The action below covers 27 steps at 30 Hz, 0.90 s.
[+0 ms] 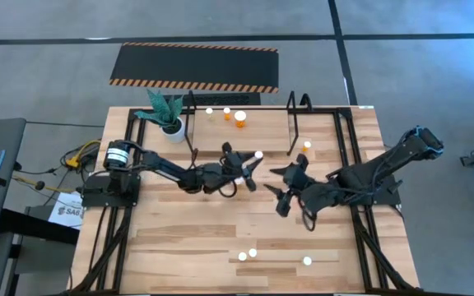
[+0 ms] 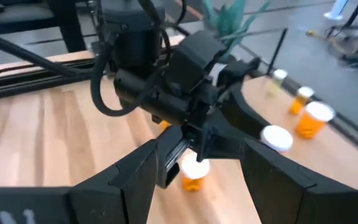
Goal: Pick and place medicine bottles onto shelf by color
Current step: Put the bottom left pink pill bottle on the shelf
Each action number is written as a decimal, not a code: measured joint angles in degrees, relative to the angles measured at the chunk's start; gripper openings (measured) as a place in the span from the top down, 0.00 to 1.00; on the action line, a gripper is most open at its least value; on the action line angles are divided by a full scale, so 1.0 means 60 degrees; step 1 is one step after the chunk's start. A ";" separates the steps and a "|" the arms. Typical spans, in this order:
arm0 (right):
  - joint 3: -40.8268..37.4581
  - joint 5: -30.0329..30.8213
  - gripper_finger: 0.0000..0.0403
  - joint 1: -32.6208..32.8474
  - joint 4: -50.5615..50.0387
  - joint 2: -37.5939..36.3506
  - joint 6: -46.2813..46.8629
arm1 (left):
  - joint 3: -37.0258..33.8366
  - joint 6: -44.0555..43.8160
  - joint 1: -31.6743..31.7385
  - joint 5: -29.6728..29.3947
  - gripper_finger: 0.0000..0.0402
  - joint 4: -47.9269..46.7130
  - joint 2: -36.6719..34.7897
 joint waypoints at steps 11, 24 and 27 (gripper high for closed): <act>0.0004 -0.0229 0.38 -0.0070 -0.1150 -0.1691 0.1301 | 0.0002 -0.0952 0.1076 0.0148 0.79 -0.1038 -0.0004; 0.0004 -0.0011 0.38 0.0290 0.1604 -0.1459 -0.0281 | 0.0240 -0.0964 0.1259 -0.0332 0.79 0.1115 0.1944; 0.0004 -0.0011 0.38 0.0176 0.1462 -0.1460 -0.0528 | 0.0665 -0.0662 0.1334 -0.0329 0.79 0.1560 0.2677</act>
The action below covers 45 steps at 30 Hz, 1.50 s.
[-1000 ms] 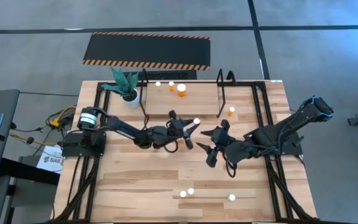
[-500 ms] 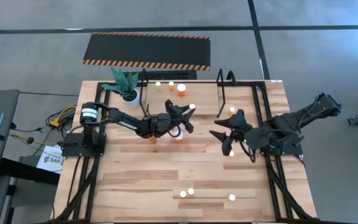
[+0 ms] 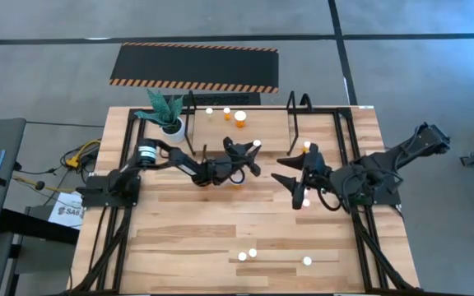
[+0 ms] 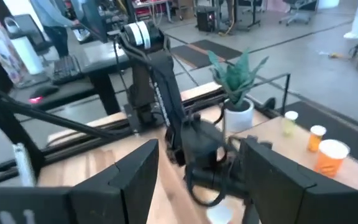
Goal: Pick and place medicine bottles onto shelf by color
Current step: Put the bottom left pink pill bottle on the shelf
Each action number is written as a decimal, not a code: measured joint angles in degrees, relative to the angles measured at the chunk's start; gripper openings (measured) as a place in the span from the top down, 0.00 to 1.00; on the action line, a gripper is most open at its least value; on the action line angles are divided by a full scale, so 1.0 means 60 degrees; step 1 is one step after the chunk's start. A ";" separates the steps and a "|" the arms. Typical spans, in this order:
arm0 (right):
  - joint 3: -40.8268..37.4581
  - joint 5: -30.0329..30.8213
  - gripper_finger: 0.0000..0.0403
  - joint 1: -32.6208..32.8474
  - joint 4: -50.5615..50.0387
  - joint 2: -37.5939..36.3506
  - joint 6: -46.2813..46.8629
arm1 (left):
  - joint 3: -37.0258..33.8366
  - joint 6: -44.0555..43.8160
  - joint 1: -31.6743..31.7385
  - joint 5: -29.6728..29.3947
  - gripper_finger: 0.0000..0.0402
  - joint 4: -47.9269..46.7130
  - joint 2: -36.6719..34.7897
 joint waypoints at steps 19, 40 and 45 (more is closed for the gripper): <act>0.0000 0.0007 0.38 -0.2161 -0.1564 -0.0018 -0.1319 | 0.1109 -0.1114 0.1034 -0.0613 0.79 -0.2139 0.0393; 0.0000 -0.0018 0.38 -0.3238 -0.1899 -0.0018 -0.1961 | 0.1120 -0.0474 0.1145 -0.0181 0.76 -0.2164 0.0393; 0.0000 -0.0022 0.38 -0.3238 -0.1899 -0.0018 -0.1959 | 0.1120 -0.0421 0.1148 0.0430 0.73 -0.2194 0.0393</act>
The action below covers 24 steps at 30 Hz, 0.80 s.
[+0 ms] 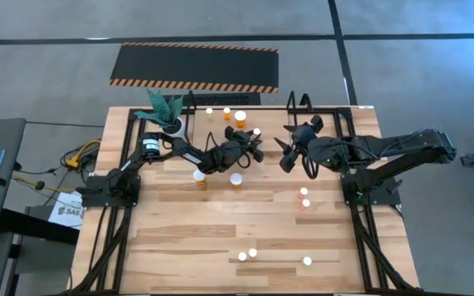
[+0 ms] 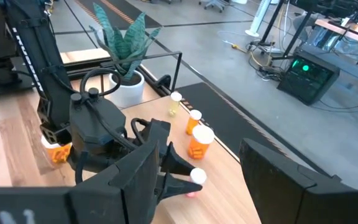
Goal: Pick and place medicine bottles onto shelf by color
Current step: Put the bottom left pink pill bottle on the shelf
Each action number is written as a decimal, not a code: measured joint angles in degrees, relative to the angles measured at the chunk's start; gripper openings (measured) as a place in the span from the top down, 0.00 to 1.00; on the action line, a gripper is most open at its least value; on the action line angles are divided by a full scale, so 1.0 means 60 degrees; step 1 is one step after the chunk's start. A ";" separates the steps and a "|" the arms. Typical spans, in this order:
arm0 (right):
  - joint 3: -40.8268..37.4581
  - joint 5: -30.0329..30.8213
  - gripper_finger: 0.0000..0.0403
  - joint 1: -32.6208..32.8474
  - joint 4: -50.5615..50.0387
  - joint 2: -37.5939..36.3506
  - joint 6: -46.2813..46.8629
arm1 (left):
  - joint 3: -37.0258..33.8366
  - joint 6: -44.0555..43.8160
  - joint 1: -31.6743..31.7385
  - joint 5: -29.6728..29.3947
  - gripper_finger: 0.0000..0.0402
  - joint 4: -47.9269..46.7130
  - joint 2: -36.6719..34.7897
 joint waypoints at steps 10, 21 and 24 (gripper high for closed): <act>0.0000 -0.0004 0.38 0.0007 -0.0004 0.0000 0.0001 | -0.0015 0.0242 -0.0007 0.0148 0.65 -0.0253 0.0029; 0.0002 -0.0018 0.38 0.0007 -0.0022 -0.0189 -0.0075 | -0.0015 0.0772 -0.0018 0.0162 0.49 -0.0171 0.0027; 0.0003 -0.0019 0.38 -0.0056 -0.0207 -0.0462 -0.0072 | -0.0015 0.1182 -0.0018 -0.0052 0.45 -0.0205 0.0024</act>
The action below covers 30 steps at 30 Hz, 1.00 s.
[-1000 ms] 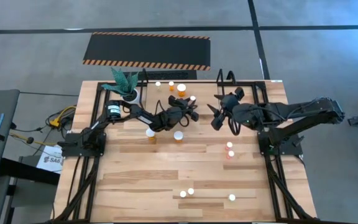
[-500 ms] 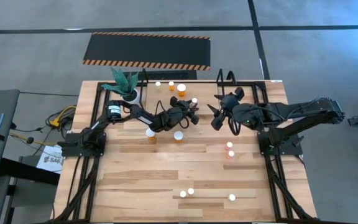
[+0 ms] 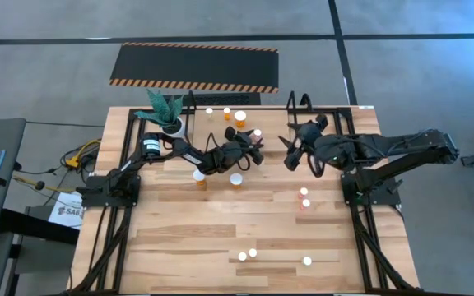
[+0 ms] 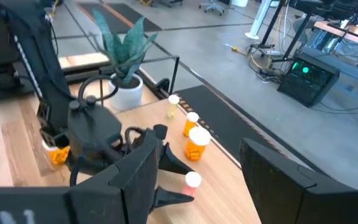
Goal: Pick and place medicine bottles onto shelf by color
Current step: Put the bottom left pink pill bottle on the shelf
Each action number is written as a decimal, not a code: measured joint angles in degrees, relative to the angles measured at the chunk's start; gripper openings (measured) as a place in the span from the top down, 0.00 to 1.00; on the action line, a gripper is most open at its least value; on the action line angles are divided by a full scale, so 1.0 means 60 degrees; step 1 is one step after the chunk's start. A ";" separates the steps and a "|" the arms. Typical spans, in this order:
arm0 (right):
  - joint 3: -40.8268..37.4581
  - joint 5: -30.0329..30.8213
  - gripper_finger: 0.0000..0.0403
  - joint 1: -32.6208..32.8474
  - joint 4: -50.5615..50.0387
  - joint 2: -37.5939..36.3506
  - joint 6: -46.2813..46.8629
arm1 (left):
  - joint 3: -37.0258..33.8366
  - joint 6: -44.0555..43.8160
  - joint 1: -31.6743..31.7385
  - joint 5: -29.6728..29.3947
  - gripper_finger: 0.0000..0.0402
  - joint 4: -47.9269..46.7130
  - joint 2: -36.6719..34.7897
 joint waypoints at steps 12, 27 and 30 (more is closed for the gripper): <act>0.0001 0.0004 0.38 -0.0808 -0.2099 -0.0912 0.1122 | 0.0000 0.0977 -0.0245 -0.0144 0.36 -0.0534 -0.0655; 0.0004 -0.1024 0.38 -0.2175 -0.2999 -0.0219 0.1537 | 0.0004 0.2414 -0.0755 -0.1711 0.35 -0.2521 -0.2941; 0.0004 -0.1025 0.38 -0.2555 -0.3158 0.0029 0.1485 | 0.0008 0.2378 -0.1013 -0.3281 0.35 -0.4883 -0.3988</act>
